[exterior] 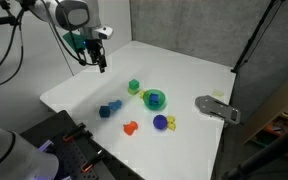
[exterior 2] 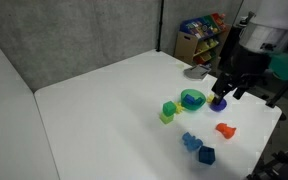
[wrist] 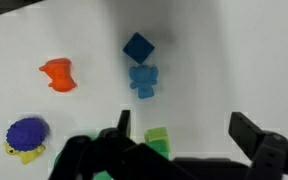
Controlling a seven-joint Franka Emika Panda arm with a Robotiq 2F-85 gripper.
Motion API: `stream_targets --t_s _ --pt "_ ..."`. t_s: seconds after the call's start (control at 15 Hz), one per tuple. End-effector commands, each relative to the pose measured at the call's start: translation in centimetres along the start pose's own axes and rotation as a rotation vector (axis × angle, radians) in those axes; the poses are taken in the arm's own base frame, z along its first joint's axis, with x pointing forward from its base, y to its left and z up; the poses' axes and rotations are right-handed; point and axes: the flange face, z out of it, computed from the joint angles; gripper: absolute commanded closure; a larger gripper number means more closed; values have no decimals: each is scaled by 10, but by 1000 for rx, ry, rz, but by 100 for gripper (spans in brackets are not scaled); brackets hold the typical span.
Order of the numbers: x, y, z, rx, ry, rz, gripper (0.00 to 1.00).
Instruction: Put the light blue object in the bowl
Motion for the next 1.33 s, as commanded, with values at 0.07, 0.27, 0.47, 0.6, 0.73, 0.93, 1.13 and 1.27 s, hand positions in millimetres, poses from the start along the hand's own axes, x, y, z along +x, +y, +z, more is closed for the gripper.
stream_targets --t_s 0.07,0.27,0.47,0.6,0.73,0.93,1.13,1.27 --pt "16 -8 60 -66 -2 -7 0" --pt "23 -11 100 -110 12 -8 0" --pt "27 -11 137 -152 17 4 0" --pt "32 -9 159 -176 19 24 0" --pt "38 -7 180 -194 17 42 0" --pt "46 -5 209 -203 -9 67 0" --pt "52 -5 235 -210 -21 73 0" --pt "55 -5 252 -208 -30 85 0"
